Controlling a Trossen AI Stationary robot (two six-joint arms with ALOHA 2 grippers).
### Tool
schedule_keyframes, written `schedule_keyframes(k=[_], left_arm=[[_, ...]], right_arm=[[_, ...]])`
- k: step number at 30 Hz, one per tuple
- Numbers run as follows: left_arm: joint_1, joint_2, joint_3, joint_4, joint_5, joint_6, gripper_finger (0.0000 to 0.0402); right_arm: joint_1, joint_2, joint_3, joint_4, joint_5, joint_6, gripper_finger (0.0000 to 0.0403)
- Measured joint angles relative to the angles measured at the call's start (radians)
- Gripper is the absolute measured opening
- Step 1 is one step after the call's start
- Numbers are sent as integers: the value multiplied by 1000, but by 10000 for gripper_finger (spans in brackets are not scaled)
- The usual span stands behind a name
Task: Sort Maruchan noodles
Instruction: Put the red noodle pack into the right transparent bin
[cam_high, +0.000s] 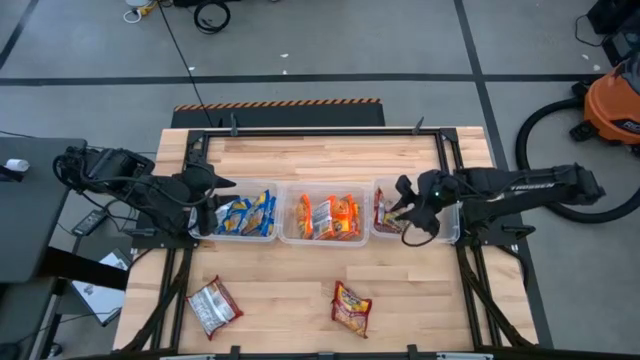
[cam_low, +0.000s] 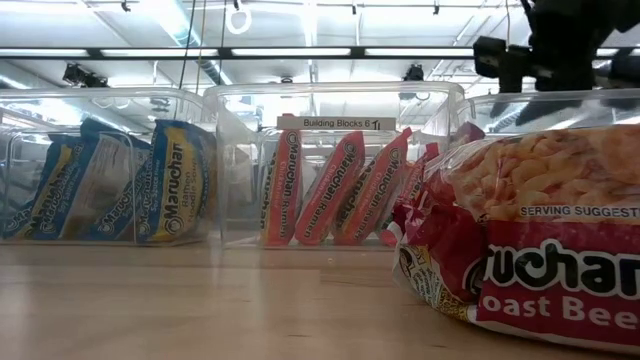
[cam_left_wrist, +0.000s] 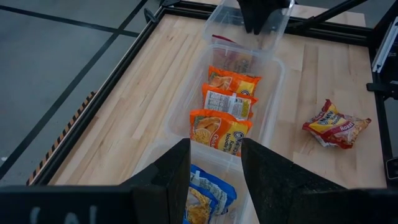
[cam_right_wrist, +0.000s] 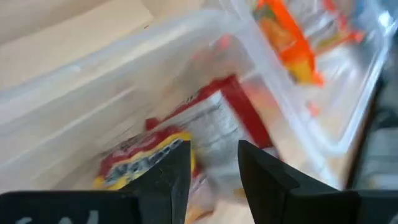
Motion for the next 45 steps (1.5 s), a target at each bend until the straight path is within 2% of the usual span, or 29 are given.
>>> schedule_keyframes(k=[9, 13, 18, 24, 29, 33, 38, 45], left_arm=[[0, 0, 0, 0, 0, 0, 148], [0, 0, 0, 0, 0, 0, 148], [0, 0, 0, 0, 0, 0, 148], [0, 0, 0, 0, 0, 0, 148], [0, 0, 0, 0, 0, 0, 148], [0, 0, 0, 0, 0, 0, 148], [0, 0, 0, 0, 0, 0, 148], [0, 0, 0, 0, 0, 0, 148]], right_arm=[[-54, 109, 42, -318, -63, 50, 129], [-69, 166, 42, -334, -72, 65, 109], [-85, 221, 42, -353, -40, -24, 64], [-95, 326, 42, -344, -20, -165, 8], [-94, 419, 42, -322, -2, -239, 16], [-86, 461, 42, -227, 3, -241, 11], [-85, 472, 42, -113, 29, -249, 5], [-81, 419, 42, -108, 65, -249, 5]])
